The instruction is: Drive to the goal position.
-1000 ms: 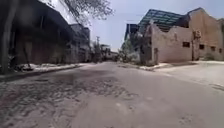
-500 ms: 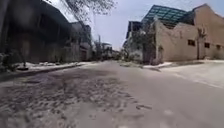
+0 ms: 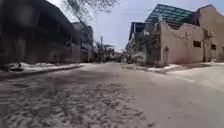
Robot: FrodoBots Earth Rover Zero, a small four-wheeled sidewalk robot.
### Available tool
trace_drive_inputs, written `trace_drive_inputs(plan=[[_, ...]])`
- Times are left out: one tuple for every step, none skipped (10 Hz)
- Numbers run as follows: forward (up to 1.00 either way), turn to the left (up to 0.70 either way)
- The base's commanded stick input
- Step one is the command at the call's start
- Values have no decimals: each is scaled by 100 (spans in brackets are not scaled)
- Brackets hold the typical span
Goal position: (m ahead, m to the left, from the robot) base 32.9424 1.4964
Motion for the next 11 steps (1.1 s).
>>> trace_drive_inputs(plan=[[100, 0], [100, 0], [100, 0], [100, 0], [100, 0], [100, 0], [100, 0], [100, 0], [100, 0], [100, 0], [100, 0]])
